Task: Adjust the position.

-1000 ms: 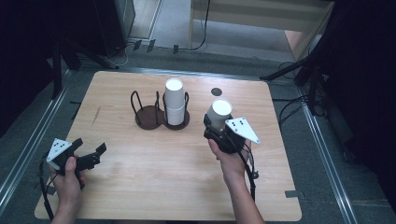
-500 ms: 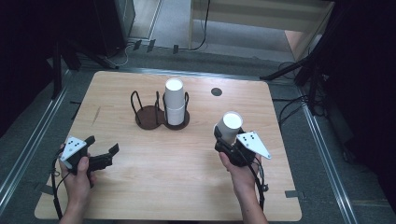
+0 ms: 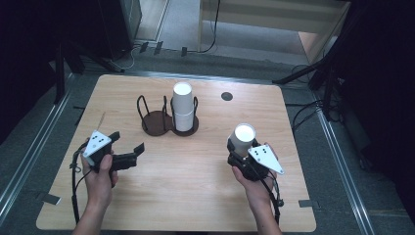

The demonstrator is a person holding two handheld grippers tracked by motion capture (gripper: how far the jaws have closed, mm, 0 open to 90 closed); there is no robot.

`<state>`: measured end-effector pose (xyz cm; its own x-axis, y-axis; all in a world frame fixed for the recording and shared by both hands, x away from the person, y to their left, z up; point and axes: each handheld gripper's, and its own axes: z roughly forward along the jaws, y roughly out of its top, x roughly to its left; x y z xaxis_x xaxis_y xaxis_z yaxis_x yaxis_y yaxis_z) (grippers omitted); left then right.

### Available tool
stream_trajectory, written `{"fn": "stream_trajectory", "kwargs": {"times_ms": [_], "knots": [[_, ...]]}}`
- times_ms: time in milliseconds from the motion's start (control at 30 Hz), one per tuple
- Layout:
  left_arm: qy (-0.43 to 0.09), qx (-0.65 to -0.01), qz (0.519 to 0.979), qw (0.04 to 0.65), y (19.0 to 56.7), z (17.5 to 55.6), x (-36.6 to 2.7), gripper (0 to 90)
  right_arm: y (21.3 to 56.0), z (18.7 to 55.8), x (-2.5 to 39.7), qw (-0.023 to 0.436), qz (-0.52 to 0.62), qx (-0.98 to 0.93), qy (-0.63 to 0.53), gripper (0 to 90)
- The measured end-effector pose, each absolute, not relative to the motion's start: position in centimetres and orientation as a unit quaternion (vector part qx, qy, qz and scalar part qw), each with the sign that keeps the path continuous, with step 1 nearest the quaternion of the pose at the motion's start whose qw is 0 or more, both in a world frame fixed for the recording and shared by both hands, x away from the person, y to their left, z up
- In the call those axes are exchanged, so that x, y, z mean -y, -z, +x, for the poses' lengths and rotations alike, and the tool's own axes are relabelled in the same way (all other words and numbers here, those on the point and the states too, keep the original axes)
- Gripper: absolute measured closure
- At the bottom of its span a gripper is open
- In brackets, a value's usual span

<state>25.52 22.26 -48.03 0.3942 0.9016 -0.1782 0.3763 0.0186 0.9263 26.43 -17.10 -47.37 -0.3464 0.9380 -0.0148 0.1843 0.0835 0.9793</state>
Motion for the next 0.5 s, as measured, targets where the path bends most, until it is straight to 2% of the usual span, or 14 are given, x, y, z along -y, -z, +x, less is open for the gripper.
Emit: {"fn": "stream_trajectory", "kwargs": {"times_ms": [500], "knots": [[-0.187, -0.433, 0.709, 0.525, 46.6, 25.5, -17.0, 1.4, 49.5, 26.2, 15.3, 0.404, 0.391, -0.679, -0.473, 30.0]]}}
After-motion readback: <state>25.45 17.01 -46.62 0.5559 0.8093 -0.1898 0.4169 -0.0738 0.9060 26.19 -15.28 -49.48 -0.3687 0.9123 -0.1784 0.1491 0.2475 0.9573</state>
